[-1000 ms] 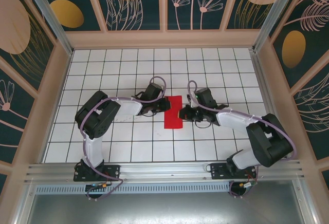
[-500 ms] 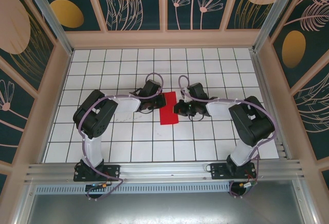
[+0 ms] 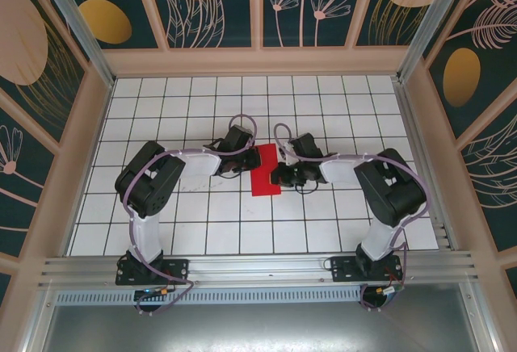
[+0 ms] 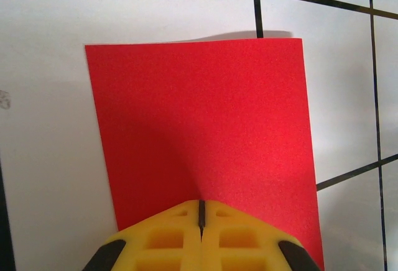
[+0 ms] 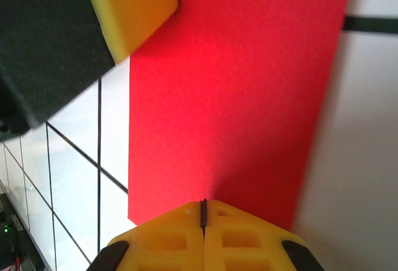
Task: Fold a paper plane with a square sheet of paper (pick it up from the middle)
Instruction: Fold the square sheet of paper in half at the center of the table.
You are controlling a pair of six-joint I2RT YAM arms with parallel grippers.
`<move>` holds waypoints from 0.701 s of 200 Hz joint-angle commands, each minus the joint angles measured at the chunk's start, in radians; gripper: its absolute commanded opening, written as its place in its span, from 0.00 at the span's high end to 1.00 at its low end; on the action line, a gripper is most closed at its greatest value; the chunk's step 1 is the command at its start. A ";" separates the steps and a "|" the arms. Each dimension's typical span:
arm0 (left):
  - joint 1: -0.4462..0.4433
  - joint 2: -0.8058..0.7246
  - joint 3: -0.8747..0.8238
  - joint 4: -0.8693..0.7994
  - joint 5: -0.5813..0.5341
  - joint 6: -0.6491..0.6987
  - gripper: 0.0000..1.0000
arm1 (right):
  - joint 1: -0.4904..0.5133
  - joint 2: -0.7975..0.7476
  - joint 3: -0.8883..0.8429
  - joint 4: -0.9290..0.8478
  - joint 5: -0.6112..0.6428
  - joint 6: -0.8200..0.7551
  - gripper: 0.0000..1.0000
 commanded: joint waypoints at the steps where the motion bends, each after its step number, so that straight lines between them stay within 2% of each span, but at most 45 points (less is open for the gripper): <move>1: 0.033 0.096 -0.056 -0.206 -0.110 0.023 1.00 | 0.021 0.052 0.068 -0.033 0.014 -0.039 1.00; 54: 0.032 0.104 -0.067 -0.198 -0.115 0.016 1.00 | 0.019 0.062 0.032 -0.047 0.032 -0.074 1.00; 117: 0.033 0.106 -0.096 -0.187 -0.122 0.017 1.00 | 0.001 -0.119 -0.238 -0.026 0.027 -0.088 1.00; 140: 0.033 0.102 -0.094 -0.183 -0.115 0.021 1.00 | -0.014 -0.200 -0.277 -0.064 0.056 -0.071 1.00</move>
